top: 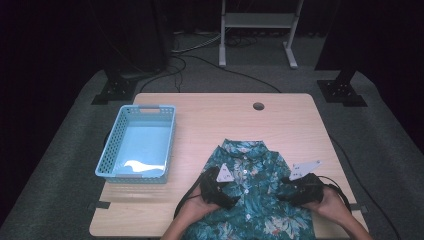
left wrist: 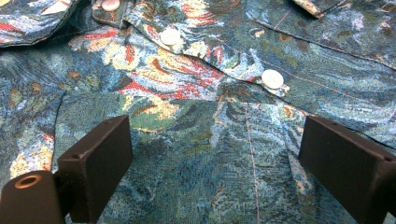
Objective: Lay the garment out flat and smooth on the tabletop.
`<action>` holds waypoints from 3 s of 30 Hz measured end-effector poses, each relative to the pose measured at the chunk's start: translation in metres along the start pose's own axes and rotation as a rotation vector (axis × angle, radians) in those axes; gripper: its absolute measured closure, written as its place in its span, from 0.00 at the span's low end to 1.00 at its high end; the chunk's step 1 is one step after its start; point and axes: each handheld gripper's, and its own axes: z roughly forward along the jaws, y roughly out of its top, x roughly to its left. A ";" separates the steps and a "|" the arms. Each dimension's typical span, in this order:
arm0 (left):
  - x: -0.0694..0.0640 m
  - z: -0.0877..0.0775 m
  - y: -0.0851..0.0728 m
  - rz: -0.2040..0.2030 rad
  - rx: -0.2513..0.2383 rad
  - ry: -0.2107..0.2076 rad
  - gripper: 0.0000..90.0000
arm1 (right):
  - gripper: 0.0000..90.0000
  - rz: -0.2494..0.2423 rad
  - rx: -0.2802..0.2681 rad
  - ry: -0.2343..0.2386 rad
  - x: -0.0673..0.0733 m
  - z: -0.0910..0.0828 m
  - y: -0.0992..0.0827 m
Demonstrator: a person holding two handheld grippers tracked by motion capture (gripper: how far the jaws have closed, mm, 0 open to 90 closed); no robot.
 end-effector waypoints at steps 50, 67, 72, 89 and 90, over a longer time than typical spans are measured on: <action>0.000 0.000 -0.002 0.004 -0.015 0.000 0.10 | 0.98 -0.129 0.112 -0.058 -0.009 -0.014 0.024; 0.000 0.000 -0.002 0.003 -0.018 0.000 0.10 | 0.98 -0.042 0.115 -0.136 -0.035 -0.042 -0.001; 0.000 0.000 -0.002 0.004 -0.019 0.001 0.10 | 0.98 -0.014 0.118 -0.148 -0.043 -0.046 -0.010; 0.001 0.000 -0.002 0.005 -0.020 0.001 0.10 | 0.98 0.088 0.098 -0.197 -0.068 -0.060 -0.038; 0.001 0.000 -0.002 0.005 -0.020 0.001 0.10 | 0.98 0.097 0.098 -0.202 -0.069 -0.060 -0.040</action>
